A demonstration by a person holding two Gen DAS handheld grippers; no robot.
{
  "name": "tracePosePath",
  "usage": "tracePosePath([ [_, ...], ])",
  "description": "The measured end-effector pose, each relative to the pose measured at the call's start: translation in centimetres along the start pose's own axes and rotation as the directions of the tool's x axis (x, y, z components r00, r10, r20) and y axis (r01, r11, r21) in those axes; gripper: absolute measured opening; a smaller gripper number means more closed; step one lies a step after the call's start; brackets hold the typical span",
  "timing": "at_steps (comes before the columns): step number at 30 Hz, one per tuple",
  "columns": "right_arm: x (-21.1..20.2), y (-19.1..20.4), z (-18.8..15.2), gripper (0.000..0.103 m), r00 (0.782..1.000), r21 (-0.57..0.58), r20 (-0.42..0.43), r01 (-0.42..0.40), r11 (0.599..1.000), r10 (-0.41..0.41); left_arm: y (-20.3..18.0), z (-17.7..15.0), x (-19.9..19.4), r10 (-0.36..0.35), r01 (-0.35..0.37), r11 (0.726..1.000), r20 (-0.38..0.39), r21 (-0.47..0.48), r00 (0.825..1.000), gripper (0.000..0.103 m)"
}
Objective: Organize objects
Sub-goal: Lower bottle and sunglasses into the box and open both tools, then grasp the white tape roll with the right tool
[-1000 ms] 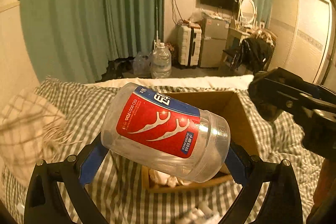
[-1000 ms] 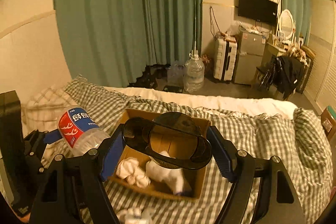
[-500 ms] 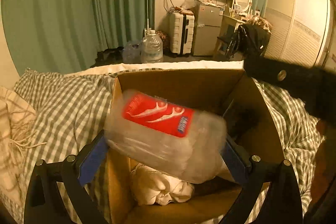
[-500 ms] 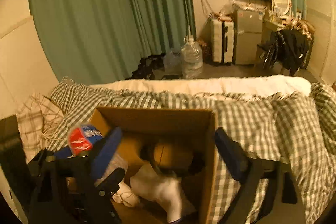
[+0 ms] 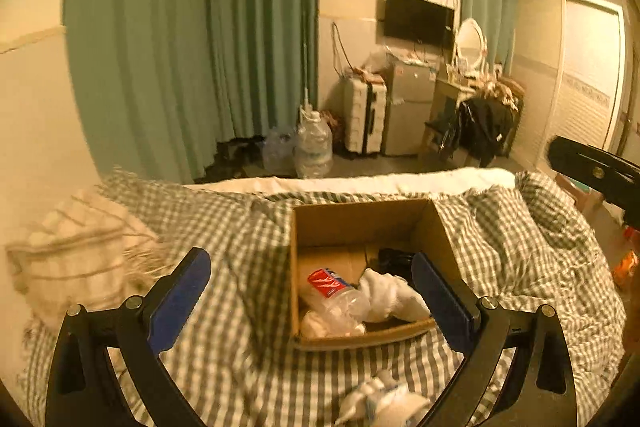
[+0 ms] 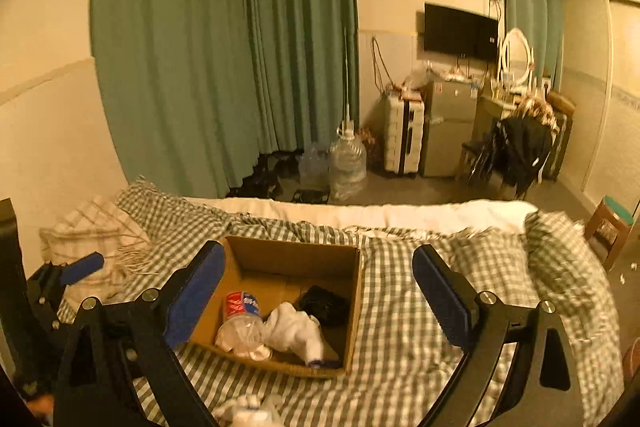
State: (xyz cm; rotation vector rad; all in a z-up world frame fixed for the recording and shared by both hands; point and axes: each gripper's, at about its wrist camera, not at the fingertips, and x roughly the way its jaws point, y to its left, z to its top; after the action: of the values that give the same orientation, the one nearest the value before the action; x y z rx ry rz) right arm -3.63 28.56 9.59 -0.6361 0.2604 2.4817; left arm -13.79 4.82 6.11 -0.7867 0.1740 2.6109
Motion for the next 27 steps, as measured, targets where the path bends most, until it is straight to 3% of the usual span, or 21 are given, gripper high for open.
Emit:
tracePosePath([
  [6,-6.9,1.0,-0.9,0.095,0.999,-0.039,0.033,0.002,0.999,-0.001,1.6,-1.5,-5.8,0.044,-0.043,0.998,0.018,-0.055,0.999,0.103],
  [12,-9.4,1.7,-5.3,0.095,1.0,-0.067,0.002,0.004,0.998,-0.003,2.5,-4.8,-8.4,0.073,-0.072,0.994,0.014,-0.081,0.997,0.103],
  [20,-5.1,1.8,-13.6,0.095,0.988,-0.068,-0.155,-0.016,0.998,0.005,2.7,-11.0,-6.0,0.116,-0.12,0.989,-0.053,-0.082,0.992,0.103],
  [24,-1.5,2.2,-17.4,0.095,0.967,-0.076,-0.256,-0.02,0.997,0.0,2.6,-15.0,-3.1,0.123,-0.135,0.986,-0.122,-0.095,0.985,0.103],
  [27,1.5,2.6,-20.2,0.095,0.934,-0.087,-0.357,-0.037,0.996,0.003,2.3,-17.9,-0.5,0.126,-0.144,0.986,-0.193,-0.083,0.973,0.103],
])
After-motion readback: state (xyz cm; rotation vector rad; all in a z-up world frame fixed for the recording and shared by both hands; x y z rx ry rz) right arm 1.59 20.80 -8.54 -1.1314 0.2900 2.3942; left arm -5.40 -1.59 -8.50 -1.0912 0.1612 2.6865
